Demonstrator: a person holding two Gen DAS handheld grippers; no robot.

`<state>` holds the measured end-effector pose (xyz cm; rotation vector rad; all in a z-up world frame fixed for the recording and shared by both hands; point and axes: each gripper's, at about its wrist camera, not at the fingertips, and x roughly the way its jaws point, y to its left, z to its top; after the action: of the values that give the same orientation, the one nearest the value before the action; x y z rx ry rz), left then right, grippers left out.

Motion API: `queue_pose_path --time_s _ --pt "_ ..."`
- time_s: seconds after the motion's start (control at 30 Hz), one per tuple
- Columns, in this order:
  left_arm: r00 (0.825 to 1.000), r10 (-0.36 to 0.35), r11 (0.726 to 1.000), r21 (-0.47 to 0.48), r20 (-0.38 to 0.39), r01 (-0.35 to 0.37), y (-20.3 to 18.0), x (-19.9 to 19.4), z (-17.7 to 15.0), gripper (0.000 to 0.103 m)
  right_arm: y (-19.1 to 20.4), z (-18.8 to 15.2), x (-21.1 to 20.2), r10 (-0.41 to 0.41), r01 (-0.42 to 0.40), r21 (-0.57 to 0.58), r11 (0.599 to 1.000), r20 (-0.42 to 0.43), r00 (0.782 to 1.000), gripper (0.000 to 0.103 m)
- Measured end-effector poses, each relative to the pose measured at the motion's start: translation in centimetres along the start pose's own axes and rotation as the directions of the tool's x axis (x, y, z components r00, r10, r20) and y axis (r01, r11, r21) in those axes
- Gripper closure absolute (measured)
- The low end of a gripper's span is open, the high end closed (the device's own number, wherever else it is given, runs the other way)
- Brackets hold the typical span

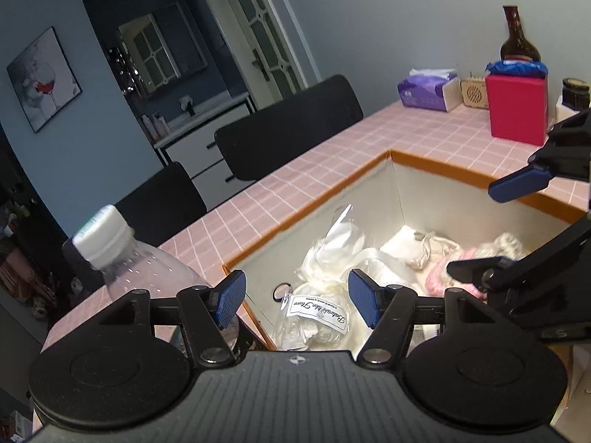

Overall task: Organize soft objects
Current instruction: 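Move both tools back toward the brown plush toy and orange crochet ball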

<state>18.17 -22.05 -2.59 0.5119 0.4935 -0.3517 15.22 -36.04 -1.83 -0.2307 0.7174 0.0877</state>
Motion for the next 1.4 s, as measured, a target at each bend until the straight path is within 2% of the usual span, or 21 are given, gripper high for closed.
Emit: queue_pose_path --time_s 0.33,0.53,0.67,0.77,0.87,1.1,1.33,1.4 --pt "0.996 -0.014 0.997 -0.073 0.086 0.02 1.5 -4.3 -1.7 0.028 1.1 0.2 -1.7 0.021 -0.02 -0.037 0.999 0.036 0.999 0.031" --pt "0.985 -0.066 0.984 -0.154 0.158 0.091 3.6 -8.0 -3.8 0.028 3.3 0.6 -3.7 0.049 -0.045 -0.098 0.994 0.046 0.998 0.03" --pt "0.975 -0.047 0.977 -0.194 0.215 0.09 5.3 -10.2 -5.1 0.029 5.5 1.0 -6.6 0.05 -0.031 -0.165 0.986 0.111 0.993 0.017" --pt "0.971 -0.018 0.968 -0.237 0.236 0.076 7.0 -11.5 -6.2 0.029 7.2 1.2 -8.8 0.064 -0.031 -0.195 0.98 0.168 0.984 0.017" --pt "0.974 -0.002 0.96 -0.273 0.228 0.065 8.8 -12.1 -7.3 0.029 8.5 1.2 -10.4 0.073 -0.032 -0.196 0.98 0.206 0.976 0.016" --pt "0.987 0.032 0.929 -0.369 0.16 0.029 12.0 -11.8 -11.6 0.029 12.2 0.5 -11.8 0.112 -0.086 -0.11 0.99 0.258 0.96 0.014" --pt "0.995 0.04 0.888 -0.46 0.093 0.007 14.9 -11.6 -16.4 0.029 16.5 -0.8 -9.7 0.121 -0.129 0.007 0.992 0.291 0.949 0.015" --pt "0.997 0.031 0.877 -0.481 0.074 0.008 15.6 -11.5 -17.6 0.029 17.7 -1.2 -8.7 0.115 -0.128 0.024 0.991 0.294 0.949 0.023"
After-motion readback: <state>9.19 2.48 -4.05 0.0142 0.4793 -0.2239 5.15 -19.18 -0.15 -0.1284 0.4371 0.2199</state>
